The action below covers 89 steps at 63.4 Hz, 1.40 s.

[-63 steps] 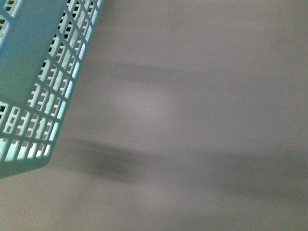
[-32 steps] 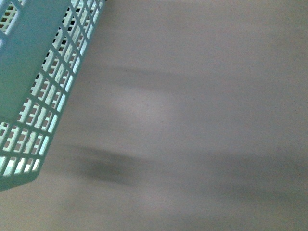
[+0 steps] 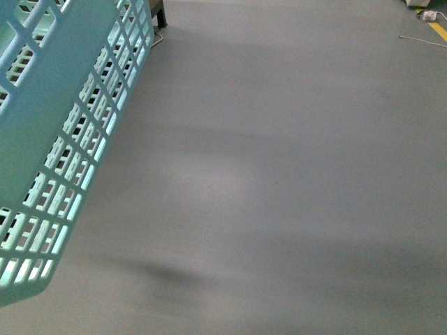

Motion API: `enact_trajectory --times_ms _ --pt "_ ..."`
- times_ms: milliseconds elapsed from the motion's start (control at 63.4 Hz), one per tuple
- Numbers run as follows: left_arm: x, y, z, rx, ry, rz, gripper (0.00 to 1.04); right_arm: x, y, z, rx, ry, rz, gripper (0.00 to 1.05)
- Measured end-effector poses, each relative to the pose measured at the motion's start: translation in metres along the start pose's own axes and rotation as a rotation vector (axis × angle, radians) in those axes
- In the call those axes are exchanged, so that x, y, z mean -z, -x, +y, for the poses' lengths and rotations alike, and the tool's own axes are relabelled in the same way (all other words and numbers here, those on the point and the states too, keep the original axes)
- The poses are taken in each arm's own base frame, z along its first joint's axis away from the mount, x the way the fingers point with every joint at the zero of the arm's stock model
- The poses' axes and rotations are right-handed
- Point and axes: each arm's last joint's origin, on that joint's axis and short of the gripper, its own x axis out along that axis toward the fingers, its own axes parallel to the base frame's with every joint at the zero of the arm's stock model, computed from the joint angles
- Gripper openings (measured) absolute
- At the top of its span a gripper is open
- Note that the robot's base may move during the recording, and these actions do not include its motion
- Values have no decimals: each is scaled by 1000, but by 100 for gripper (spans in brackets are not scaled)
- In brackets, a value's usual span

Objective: Pick lemon and mango into basket

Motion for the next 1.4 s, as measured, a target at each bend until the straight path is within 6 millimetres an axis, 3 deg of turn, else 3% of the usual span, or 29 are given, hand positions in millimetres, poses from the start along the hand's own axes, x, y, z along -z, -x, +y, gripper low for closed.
enact_trajectory --times_ms 1403 --pt "0 0 0 0 -1 0 5 0 0 0 -1 1 0 96"
